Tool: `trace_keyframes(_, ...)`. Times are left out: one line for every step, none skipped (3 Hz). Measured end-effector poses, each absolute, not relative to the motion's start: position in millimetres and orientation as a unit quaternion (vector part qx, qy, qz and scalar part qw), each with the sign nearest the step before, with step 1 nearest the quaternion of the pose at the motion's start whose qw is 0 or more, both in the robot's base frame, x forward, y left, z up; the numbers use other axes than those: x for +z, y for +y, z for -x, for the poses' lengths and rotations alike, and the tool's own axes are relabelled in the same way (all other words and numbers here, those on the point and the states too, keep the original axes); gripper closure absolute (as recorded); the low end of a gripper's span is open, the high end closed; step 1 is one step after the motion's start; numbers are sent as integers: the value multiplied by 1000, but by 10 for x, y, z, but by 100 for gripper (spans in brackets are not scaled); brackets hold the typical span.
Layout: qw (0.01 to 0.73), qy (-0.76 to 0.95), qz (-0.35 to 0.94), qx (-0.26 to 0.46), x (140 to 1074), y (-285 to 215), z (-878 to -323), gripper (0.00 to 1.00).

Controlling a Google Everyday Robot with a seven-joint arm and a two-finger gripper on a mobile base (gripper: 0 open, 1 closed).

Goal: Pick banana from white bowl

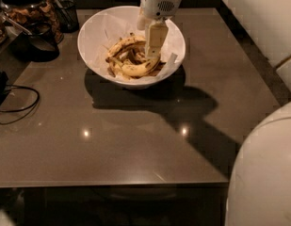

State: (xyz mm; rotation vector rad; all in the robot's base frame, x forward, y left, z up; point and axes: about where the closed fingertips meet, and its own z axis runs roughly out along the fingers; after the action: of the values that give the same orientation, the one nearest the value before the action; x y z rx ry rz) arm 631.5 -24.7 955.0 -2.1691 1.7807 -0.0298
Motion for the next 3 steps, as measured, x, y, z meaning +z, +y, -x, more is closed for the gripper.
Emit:
trace_keyframes(167,626,762,-10,9550,-247,-6315,16)
trace_keyframes(167,626,762,-10,9550,-247,-6315,0)
trace_keyframes(167,626,762,-10,9550,-247,-6316,0)
